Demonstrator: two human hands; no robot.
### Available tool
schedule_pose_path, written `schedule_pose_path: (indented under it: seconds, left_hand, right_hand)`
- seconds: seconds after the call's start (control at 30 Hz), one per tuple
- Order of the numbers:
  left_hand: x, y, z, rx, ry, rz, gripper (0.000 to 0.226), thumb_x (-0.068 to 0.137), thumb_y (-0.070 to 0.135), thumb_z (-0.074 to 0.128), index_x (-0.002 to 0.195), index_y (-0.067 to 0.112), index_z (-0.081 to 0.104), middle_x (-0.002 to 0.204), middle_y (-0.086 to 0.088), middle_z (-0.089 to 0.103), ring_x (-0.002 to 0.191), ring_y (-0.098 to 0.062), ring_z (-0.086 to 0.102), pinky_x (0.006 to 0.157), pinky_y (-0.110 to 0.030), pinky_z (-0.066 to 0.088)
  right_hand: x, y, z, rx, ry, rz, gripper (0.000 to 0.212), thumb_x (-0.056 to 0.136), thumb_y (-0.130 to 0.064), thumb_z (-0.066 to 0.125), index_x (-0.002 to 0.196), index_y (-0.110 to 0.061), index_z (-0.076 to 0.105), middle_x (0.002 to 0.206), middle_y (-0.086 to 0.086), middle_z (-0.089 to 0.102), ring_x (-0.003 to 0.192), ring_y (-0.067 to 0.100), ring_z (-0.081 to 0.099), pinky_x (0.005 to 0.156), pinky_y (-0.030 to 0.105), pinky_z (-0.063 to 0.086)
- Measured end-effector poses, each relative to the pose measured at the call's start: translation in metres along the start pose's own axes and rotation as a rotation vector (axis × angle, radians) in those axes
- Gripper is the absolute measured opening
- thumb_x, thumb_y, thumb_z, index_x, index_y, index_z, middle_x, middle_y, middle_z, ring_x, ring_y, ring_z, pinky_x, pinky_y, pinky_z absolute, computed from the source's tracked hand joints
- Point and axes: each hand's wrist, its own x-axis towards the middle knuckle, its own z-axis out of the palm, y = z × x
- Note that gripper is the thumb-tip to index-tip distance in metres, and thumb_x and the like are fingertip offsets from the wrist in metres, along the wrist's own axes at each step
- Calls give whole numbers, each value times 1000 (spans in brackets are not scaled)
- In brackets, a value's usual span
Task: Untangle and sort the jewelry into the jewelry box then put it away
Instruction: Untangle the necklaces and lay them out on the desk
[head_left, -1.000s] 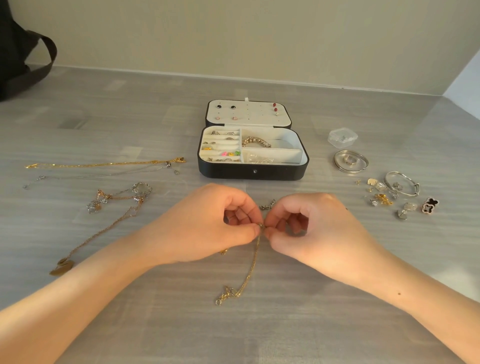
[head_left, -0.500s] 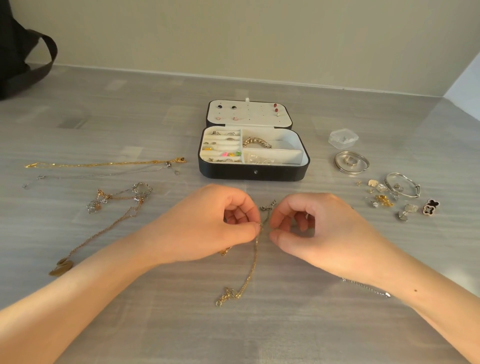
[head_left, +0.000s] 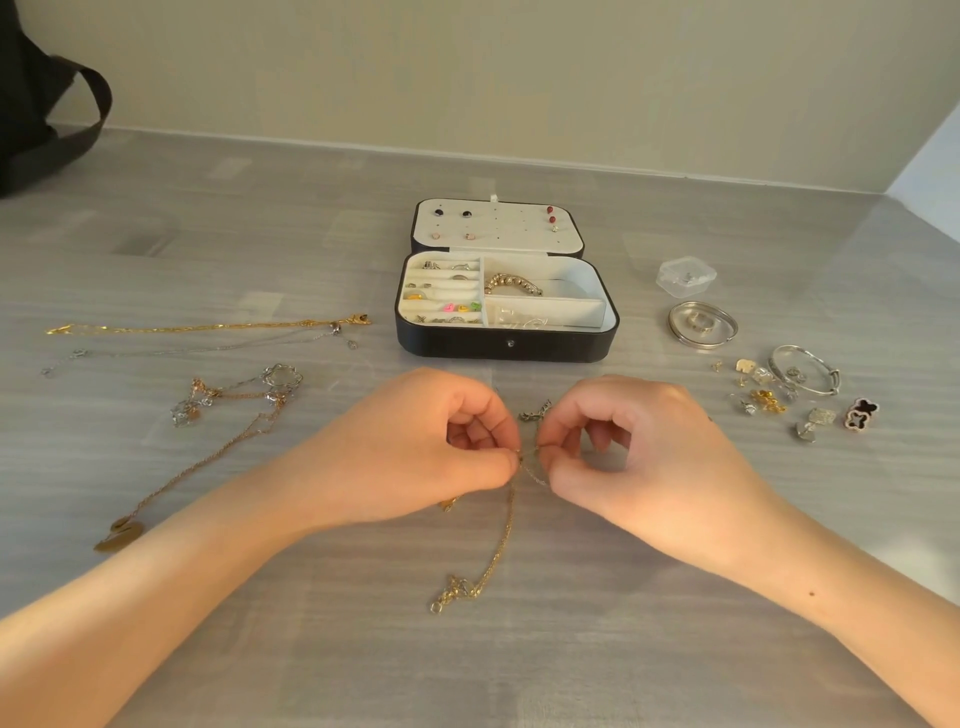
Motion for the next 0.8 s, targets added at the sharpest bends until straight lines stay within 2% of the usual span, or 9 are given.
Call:
schedule_pose_path:
  seconds: [0.13,0.23,0.33,0.47,0.57,0.67,0.73,0.8]
  left_hand:
    - [0,0,1,59,-24,5,14,77,16,66,71,27,62,52,19,52,49,2,44,52,-9,36]
    - [-1,0,1,64,-36,3,14,78,16,66,72,28,62,54,17,52,50,1,44,54,-12,38]
    - [0,-1,0,56,-51,-2,12,74,21,69,71,31,62,59,16,55,54,1,48,58,-15,40]
    - [1,-2,0,17,-74,-7,10,65,26,65,73,31,65,61,13,54,57,-3,47,60,-17,40]
    - [1,-3,0,5,-73,-11,13,62,30,62,74,31,66,66,8,56,60,-6,47,62,-22,40]
    - [0,0,-1,-15,-82,-8,4,70,26,69,72,28,65,59,11,52,56,-6,45,59,-20,38]
    - [-1,1,-2,-22,-91,1,12,79,16,69,74,26,65,55,12,49,55,-6,43,57,-21,36]
    - [-1,2,-2,-46,-91,1,14,81,13,65,74,25,66,58,11,53,57,-5,45,59,-21,38]
  right_hand:
    - [3,1,-1,-4,-1,-24,14,73,-22,66,65,-32,60,76,-30,55,73,-1,48,65,8,36]
    - [4,2,-2,-17,-11,-49,5,72,-26,62,68,-30,61,76,-28,54,75,-5,48,69,6,34]
    - [5,3,-2,-8,-17,-54,7,72,-26,61,69,-32,59,67,-19,54,76,-2,49,69,8,36]
    - [6,4,-3,46,-24,-41,3,72,-27,62,69,-29,61,71,-12,60,75,6,53,68,14,41]
    - [7,5,-5,140,-38,-29,6,68,-27,59,70,-24,64,74,-8,64,69,11,54,68,25,46]
    - [7,5,-6,177,-49,-21,10,68,-27,60,77,-25,63,75,-6,64,67,14,53,69,33,46]
    - [7,5,-5,179,-51,-26,9,68,-26,61,76,-25,63,74,-6,64,66,15,52,68,34,45]
    - [7,4,-5,174,-60,-22,2,70,-22,65,72,-23,64,74,-6,64,66,15,51,67,34,45]
